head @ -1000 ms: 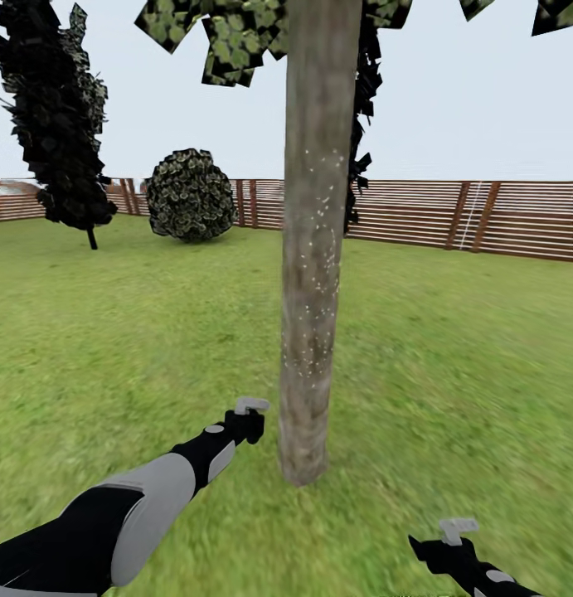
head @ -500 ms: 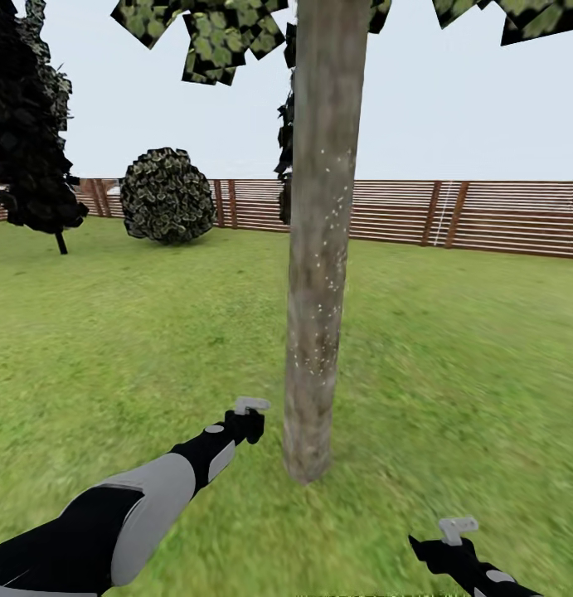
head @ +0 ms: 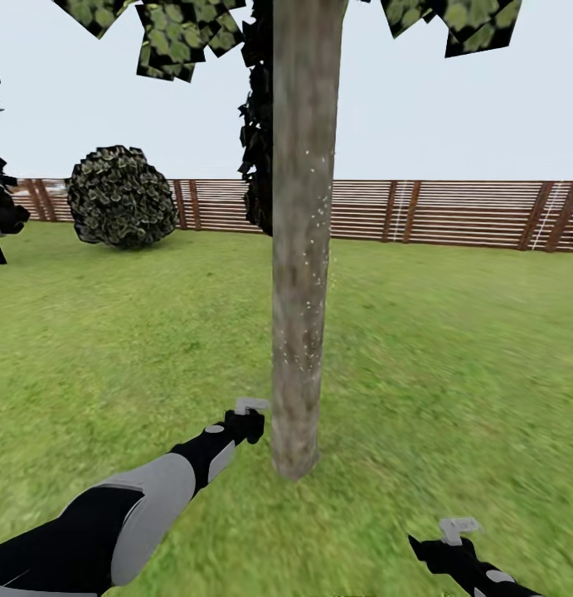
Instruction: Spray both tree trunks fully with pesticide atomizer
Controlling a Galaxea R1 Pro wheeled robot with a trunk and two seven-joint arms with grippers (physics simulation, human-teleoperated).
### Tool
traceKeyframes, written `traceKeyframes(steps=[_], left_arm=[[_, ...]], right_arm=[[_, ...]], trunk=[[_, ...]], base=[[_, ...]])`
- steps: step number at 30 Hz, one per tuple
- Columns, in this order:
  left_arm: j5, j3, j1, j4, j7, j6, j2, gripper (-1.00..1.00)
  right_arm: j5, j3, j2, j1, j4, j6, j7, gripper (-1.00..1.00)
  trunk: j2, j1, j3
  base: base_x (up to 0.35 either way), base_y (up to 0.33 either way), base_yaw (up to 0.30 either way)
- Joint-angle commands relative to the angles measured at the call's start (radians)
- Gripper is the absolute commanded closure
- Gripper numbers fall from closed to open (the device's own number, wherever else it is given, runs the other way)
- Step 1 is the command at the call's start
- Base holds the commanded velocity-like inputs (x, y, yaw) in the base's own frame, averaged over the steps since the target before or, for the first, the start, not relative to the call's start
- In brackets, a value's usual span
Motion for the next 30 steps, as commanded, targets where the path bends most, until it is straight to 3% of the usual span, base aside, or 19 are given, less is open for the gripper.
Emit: traceKeyframes(steps=[1, 9, 18, 25, 30], left_arm=[[-0.005, -0.002, -0.001, 0.001, 0.0, -0.004, 0.0, 1.0], [-0.005, -0.002, -0.001, 0.001, 0.0, -0.004, 0.0, 1.0], [-0.005, -0.002, -0.001, 0.001, 0.0, -0.004, 0.0, 1.0], [-0.005, -0.002, -0.001, 0.001, 0.0, -0.004, 0.0, 1.0], [-0.003, -0.002, -0.001, 0.0, 0.002, -0.004, 0.0, 1.0]], right_arm=[[-0.011, 0.007, 0.0, -0.002, 0.005, -0.006, 0.007, -1.0], [-0.011, 0.007, 0.0, -0.002, 0.005, -0.006, 0.007, -1.0], [-0.011, 0.007, 0.0, -0.002, 0.005, -0.006, 0.008, -1.0], [-0.011, 0.007, 0.0, -0.002, 0.005, -0.006, 0.008, -1.0], [-0.011, 0.007, 0.0, -0.002, 0.005, -0.006, 0.007, -1.0]], trunk=[[-0.001, 0.0, -0.002], [-0.001, 0.0, -0.002], [-0.001, 0.0, -0.002], [-0.001, 0.0, -0.002], [-0.001, 0.0, -0.002]], base=[[-0.004, 0.044, -0.3], [-0.001, 0.021, -0.291], [0.0, 0.256, -0.174], [0.0, 0.028, -0.284], [0.0, 0.001, -0.066]])
